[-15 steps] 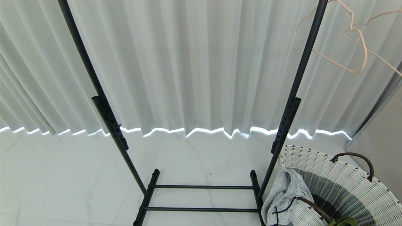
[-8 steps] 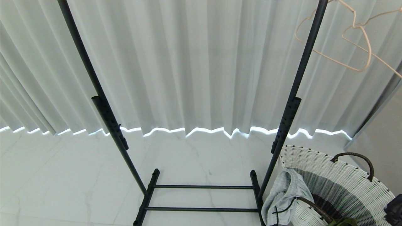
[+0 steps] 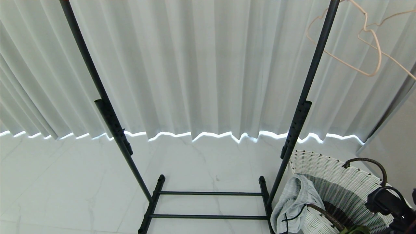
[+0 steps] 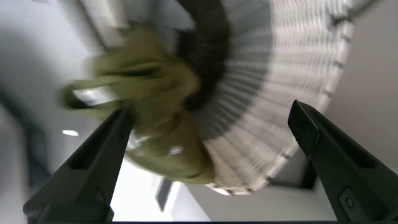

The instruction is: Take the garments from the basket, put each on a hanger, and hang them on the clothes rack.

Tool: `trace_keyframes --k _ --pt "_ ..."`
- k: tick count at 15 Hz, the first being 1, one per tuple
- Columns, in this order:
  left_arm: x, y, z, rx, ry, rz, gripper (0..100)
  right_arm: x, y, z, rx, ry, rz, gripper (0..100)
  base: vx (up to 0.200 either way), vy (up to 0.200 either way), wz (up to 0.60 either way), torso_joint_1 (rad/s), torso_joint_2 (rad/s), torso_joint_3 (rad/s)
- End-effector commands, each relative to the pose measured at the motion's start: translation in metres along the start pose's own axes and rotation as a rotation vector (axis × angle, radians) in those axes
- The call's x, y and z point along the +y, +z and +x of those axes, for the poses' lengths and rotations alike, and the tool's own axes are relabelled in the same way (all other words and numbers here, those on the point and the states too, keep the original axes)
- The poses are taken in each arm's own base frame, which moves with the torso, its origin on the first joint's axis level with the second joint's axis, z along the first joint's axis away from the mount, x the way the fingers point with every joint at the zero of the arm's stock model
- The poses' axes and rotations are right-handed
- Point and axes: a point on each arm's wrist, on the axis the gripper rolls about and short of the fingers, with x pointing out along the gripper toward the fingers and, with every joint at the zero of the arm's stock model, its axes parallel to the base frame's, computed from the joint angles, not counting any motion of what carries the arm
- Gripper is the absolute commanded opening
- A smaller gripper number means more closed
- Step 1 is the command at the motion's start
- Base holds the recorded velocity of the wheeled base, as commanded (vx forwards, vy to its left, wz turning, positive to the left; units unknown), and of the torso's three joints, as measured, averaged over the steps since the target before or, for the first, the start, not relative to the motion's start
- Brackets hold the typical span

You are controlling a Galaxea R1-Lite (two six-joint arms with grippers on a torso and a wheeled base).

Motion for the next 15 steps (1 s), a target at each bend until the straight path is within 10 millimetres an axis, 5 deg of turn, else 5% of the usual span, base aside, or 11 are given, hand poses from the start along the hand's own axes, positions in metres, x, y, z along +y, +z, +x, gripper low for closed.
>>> trace_keyframes --k 1,8,9,15 --pt "0.000 0.000 0.000 0.000 0.000 -0.001 100 0.001 -0.001 0.022 0.103 -0.024 -0.011 100 0.000 0.000 0.00 0.000 0.00 0.000" --pt "0.000 0.000 0.000 0.000 0.000 -0.001 100 0.002 0.000 0.029 0.112 -0.025 -0.011 100 0.000 0.000 0.00 0.000 0.00 0.000" --pt "0.000 0.000 0.000 0.000 0.000 -0.001 100 0.002 0.000 0.029 0.108 -0.027 -0.010 0 0.000 0.000 0.00 0.000 0.00 0.000" --pt "0.000 0.000 0.000 0.000 0.000 -0.001 100 -0.004 0.005 0.014 0.034 -0.082 -0.005 0 0.000 0.000 0.00 0.000 0.00 0.000"
